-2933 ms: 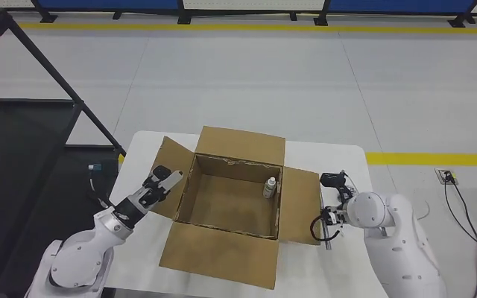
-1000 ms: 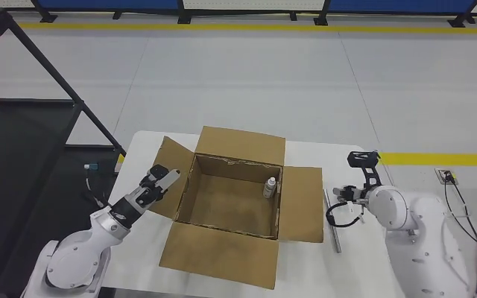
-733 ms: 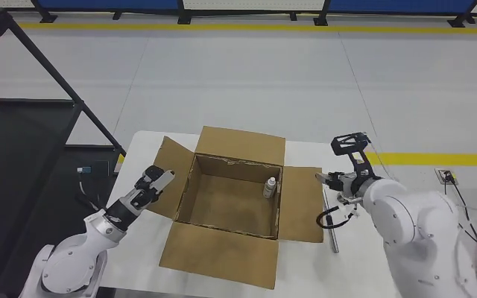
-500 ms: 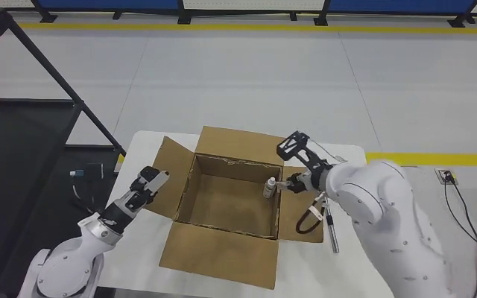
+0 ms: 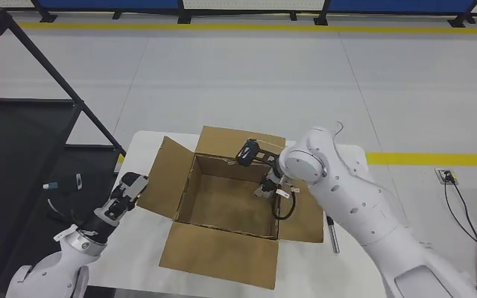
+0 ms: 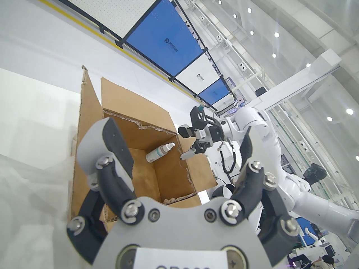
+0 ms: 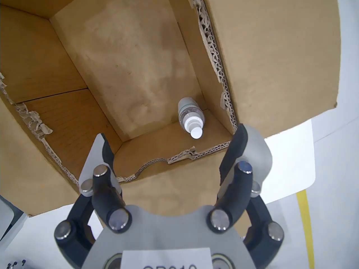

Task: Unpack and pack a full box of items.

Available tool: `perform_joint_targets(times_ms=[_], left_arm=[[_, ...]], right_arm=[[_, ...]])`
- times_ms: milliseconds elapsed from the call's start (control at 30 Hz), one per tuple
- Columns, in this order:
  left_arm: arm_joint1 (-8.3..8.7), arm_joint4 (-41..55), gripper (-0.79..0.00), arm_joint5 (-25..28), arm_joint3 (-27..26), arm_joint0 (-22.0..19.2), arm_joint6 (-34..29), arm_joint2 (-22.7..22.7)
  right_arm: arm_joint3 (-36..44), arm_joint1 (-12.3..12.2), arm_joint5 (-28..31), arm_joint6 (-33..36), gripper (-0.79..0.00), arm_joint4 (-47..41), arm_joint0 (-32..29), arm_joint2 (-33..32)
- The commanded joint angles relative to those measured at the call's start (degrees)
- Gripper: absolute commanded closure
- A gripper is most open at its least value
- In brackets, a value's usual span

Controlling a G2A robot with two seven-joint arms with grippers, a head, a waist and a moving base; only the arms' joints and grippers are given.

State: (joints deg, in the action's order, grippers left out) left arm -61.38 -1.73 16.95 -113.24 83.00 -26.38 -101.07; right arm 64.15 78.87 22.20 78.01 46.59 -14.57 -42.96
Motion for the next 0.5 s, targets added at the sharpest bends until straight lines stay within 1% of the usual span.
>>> perform_joint_targets(times_ms=[0,67,100,233,400,467], left_arm=[[0.02,0.04,-0.785,0.00,-0.23,0.03,-0.12,-0.06],[0.03,0.10,-0.785,-0.05,-0.40,-0.08,-0.32,0.04],[0.04,0.17,-0.785,-0.02,-0.43,-0.18,-0.47,0.12],[0.09,0.15,-0.785,0.11,-0.41,-0.62,-1.02,0.46],[0.13,0.56,-0.785,0.35,-0.10,-0.78,-1.25,0.32],[0.15,0.77,-0.785,0.47,0.03,-0.71,-1.25,0.21]], right_arm=[[-2.05,0.63,-0.17,-0.66,-0.696,0.09,0.81,1.41],[-3.87,1.39,-0.97,-0.98,-0.662,0.91,1.69,3.14],[-4.48,1.79,-1.26,-1.21,-0.625,0.93,1.92,3.95],[-7.93,3.09,-2.41,-1.89,-0.585,1.41,3.15,6.12],[-12.03,4.35,-2.97,-2.65,-0.557,1.94,4.30,7.88],[-13.02,4.79,-3.46,-3.36,-0.508,2.53,4.60,8.48]])
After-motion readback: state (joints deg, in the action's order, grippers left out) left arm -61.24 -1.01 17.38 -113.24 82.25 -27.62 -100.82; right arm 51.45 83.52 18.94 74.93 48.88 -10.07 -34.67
